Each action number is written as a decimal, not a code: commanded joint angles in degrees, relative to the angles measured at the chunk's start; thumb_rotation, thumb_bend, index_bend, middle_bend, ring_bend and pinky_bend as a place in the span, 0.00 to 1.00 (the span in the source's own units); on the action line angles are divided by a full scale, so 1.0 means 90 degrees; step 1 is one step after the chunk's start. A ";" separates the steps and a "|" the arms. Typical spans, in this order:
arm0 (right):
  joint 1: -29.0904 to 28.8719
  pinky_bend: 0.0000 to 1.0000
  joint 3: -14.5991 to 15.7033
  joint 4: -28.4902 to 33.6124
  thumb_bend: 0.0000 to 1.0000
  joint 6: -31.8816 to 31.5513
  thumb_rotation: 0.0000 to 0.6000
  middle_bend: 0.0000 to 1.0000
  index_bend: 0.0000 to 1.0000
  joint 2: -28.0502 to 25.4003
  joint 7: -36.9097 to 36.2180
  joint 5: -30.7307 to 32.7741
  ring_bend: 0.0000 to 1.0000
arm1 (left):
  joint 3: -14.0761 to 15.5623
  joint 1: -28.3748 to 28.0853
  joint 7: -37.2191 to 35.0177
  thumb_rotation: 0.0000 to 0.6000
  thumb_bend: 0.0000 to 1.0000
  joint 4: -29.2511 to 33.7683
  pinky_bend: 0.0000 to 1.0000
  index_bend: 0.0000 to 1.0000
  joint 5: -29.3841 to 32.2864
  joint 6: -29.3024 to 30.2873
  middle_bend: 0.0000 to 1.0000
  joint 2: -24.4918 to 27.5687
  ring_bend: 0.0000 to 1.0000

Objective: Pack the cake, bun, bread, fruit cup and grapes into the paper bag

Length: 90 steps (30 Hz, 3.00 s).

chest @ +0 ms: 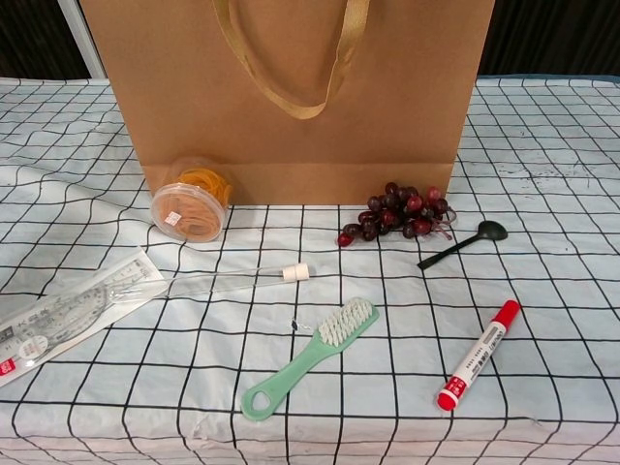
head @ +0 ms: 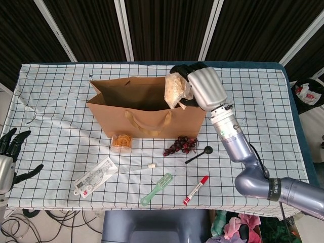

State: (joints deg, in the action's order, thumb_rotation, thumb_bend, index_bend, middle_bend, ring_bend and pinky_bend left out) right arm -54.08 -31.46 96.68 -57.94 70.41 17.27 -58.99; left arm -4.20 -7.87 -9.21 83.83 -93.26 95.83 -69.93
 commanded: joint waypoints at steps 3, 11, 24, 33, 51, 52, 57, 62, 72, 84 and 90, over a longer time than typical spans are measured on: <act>-0.0257 0.35 0.0204 -0.0232 0.30 0.0128 1.00 0.33 0.30 0.0228 0.0243 0.0229 0.38 | -0.0017 0.0005 -0.0015 1.00 0.08 0.0006 0.12 0.12 0.0022 -0.0005 0.17 0.0010 0.02; -0.0376 0.29 0.0485 -0.0102 0.15 0.0442 1.00 0.15 0.12 -0.0004 0.0655 0.0919 0.20 | 0.0001 0.0031 0.0003 1.00 0.08 0.0039 0.12 0.11 0.0021 -0.0021 0.16 0.0039 0.02; -0.0410 0.26 0.0585 0.0092 0.04 0.0000 1.00 0.05 0.08 -0.0213 0.0877 0.1307 0.15 | -0.0004 0.0035 0.0082 1.00 0.08 0.0104 0.12 0.11 0.0044 -0.0080 0.16 0.0046 0.02; -0.0266 0.26 0.0345 -0.0092 0.03 -0.0889 1.00 0.05 0.08 0.0013 0.0534 0.0991 0.15 | -0.0002 0.0041 0.0079 1.00 0.08 0.0116 0.12 0.11 0.0029 -0.0079 0.16 0.0057 0.02; 0.0455 0.25 0.0580 0.0470 0.04 -0.1792 1.00 0.10 0.08 -0.0691 0.0750 0.0519 0.16 | 0.0002 0.0008 0.0077 1.00 0.08 0.0069 0.12 0.10 0.0043 -0.0182 0.16 0.0043 0.02; 0.0618 0.25 0.0652 0.0533 0.05 -0.2045 1.00 0.10 0.08 -0.0781 0.0829 0.0376 0.17 | 0.0016 0.0002 0.0084 1.00 0.08 0.0066 0.12 0.10 0.0025 -0.0198 0.16 0.0038 0.02; 0.1765 0.25 0.1056 0.0831 0.06 -0.3179 1.00 0.12 0.08 -0.1386 0.0680 -0.0079 0.20 | 0.0131 -0.0045 0.0150 1.00 0.08 0.0102 0.12 0.10 -0.0128 -0.0304 0.16 -0.0004 0.02; 0.2758 0.25 0.1469 0.0819 0.06 -0.3329 1.00 0.12 0.08 -0.1969 -0.0099 -0.0047 0.20 | 0.0165 -0.0144 0.0066 1.00 0.08 0.0198 0.12 0.10 -0.0159 -0.0487 0.16 -0.0008 0.02; 0.4471 0.25 0.2986 0.0327 0.06 -0.4156 1.00 0.12 0.08 -0.1395 -0.0800 -0.1362 0.19 | -0.0004 -0.1251 0.0094 1.00 0.07 0.1413 0.12 0.09 -0.0417 -0.1956 0.15 0.0354 0.02; 0.5109 0.25 0.3360 -0.0251 0.08 -0.4559 1.00 0.12 0.08 -0.0518 -0.0815 -0.2077 0.19 | -0.0531 -0.2332 0.1466 1.00 0.07 0.2278 0.18 0.08 0.0924 -0.3748 0.14 0.0172 0.03; 0.5250 0.25 0.3243 -0.0390 0.09 -0.4582 1.00 0.12 0.08 -0.0372 -0.0941 -0.2179 0.20 | -0.0680 -0.2739 0.1926 1.00 0.07 0.2084 0.18 0.08 0.1682 -0.4277 0.15 -0.0309 0.04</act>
State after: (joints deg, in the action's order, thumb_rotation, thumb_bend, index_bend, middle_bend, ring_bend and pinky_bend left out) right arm -6.99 -2.16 93.30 -99.20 66.93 8.94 -78.54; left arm -9.51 -30.82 6.66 103.47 -80.64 59.36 -70.91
